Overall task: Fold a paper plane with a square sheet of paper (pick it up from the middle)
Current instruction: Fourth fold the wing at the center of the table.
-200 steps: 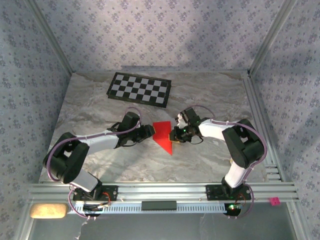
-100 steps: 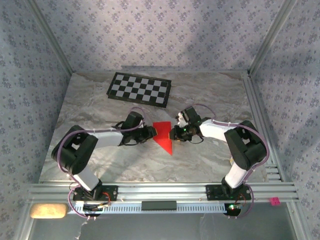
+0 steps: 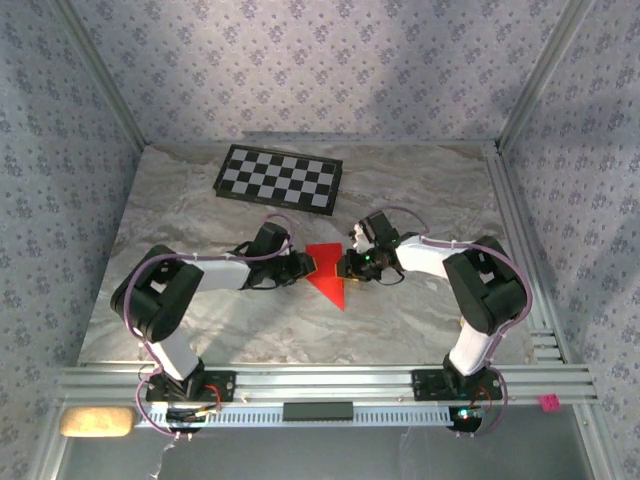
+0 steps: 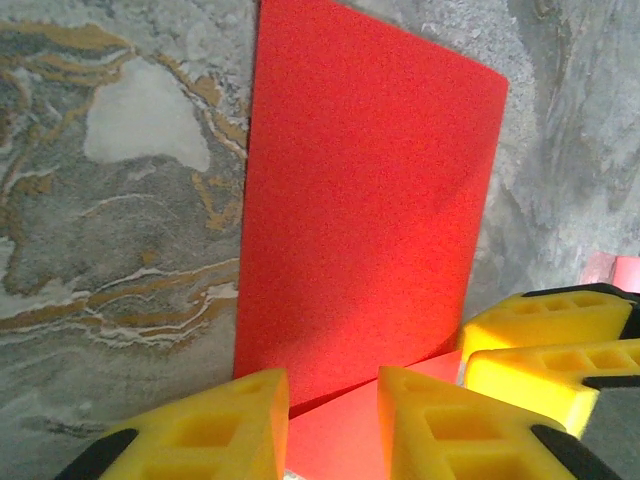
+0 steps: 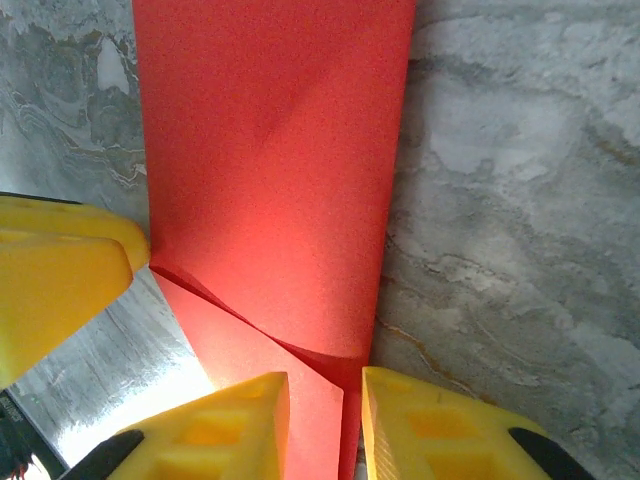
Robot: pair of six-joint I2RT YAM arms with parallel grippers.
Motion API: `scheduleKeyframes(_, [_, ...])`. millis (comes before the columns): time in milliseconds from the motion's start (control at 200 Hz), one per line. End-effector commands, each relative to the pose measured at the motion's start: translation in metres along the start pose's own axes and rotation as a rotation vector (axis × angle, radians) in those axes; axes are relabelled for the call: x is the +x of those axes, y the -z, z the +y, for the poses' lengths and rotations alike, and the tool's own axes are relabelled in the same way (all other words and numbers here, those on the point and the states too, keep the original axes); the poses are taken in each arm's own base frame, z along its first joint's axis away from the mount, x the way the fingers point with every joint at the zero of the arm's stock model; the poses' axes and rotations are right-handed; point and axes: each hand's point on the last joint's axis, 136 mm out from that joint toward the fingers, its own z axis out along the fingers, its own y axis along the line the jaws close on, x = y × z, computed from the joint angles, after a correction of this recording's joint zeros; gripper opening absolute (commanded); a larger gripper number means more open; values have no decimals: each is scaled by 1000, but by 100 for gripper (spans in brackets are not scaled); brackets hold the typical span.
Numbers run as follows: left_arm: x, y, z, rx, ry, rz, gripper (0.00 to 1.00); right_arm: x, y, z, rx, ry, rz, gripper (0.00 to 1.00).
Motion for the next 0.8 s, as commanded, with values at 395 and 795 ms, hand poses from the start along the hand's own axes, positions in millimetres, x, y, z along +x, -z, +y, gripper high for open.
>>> scheduleKeyframes(395, [1,-4,4,-7,12,12,29,0,0,14,-63,13,19,23])
scheduleKeyframes(795, [0,-2,1,-4,12,1,29,10,-3,15,-104,8,45,22])
